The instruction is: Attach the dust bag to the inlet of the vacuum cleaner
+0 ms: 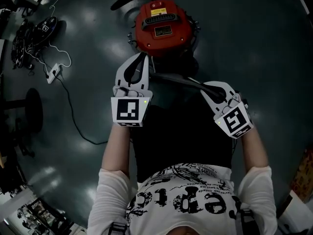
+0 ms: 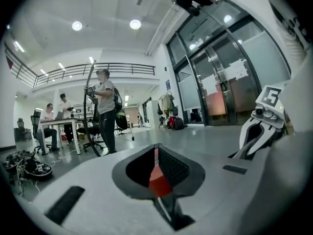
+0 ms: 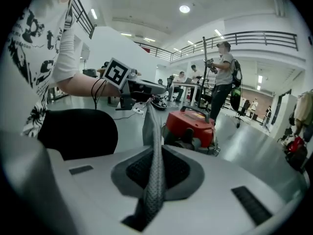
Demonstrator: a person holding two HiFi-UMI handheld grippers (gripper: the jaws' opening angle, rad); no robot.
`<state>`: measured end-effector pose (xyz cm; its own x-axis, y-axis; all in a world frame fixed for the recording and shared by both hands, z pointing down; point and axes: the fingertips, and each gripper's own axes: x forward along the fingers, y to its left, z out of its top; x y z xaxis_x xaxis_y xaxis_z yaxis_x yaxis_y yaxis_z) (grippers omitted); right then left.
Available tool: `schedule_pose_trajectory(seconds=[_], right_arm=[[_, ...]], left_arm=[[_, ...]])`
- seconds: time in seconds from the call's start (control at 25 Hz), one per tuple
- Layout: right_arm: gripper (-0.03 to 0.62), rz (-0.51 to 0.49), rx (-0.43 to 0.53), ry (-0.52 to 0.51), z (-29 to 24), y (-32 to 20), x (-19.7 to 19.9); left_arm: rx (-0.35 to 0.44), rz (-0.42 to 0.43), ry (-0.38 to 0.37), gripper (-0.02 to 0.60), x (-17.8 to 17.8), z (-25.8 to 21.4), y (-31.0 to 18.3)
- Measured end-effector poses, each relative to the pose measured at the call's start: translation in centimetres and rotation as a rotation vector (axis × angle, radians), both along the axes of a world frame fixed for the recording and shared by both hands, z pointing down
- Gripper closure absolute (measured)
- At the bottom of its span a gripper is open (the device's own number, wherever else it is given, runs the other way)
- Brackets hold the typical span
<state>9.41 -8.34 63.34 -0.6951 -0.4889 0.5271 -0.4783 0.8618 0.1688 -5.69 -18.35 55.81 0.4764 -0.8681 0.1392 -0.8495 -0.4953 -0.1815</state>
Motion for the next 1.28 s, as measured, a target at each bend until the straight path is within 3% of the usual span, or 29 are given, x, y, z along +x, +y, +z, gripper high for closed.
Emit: schedule_pose_trajectory(seconds=[0.32, 0.48, 0.64, 0.84, 1.04, 1.28], right_arm=[[0.569, -0.057, -0.054, -0.017, 2.1, -1.2, -1.0], [0.569, -0.083, -0.092, 0.0, 3.0, -1.3, -1.4], [0.569, -0.124, -0.116, 0.044, 3.6, -1.3, -1.6], [0.569, -0.136, -0.098, 0.054, 4.0, -1.6, -1.4], [0.569, -0.132, -0.063, 0.054, 4.2, -2.0, -1.3], [0.569, -0.121, 0.014, 0.122, 5.3, -2.7, -0.6]], left_arm=[[-0.006, 0.091, -0.173, 0.49, 1.0, 3.0, -7.3], [-0.057, 0.149, -0.297, 0.423, 1.0, 5.8, -11.2], [-0.092, 0.219, -0.399, 0.42, 1.1, 7.2, -13.5], [-0.074, 0.296, -0.533, 0.42, 1.8, 8.1, -15.1], [-0.053, 0.325, -0.581, 0.421, 2.8, 8.1, -16.0], [-0.036, 0.332, -0.568, 0.422, 3.0, 8.1, -16.0]])
